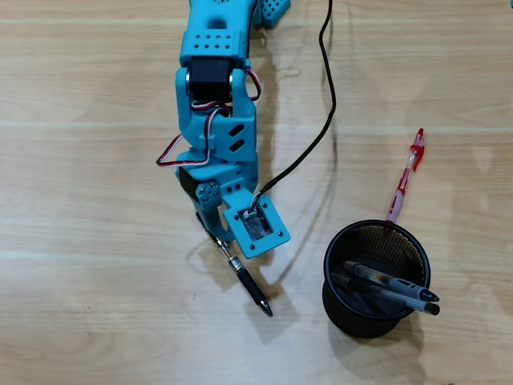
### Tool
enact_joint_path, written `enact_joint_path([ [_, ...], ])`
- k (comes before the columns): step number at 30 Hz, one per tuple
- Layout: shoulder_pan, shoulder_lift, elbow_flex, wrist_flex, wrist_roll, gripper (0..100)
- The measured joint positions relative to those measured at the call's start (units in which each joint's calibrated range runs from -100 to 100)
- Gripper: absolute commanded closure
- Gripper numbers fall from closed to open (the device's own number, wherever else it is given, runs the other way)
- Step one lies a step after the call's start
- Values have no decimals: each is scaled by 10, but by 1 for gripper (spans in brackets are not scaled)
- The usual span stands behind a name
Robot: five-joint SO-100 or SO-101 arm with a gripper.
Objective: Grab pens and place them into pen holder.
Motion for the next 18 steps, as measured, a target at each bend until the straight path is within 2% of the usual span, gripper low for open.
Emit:
enact_joint_path([
  [6, 0, 16, 0, 0, 0, 81],
  [18, -23, 17, 0, 0, -1, 80],
])
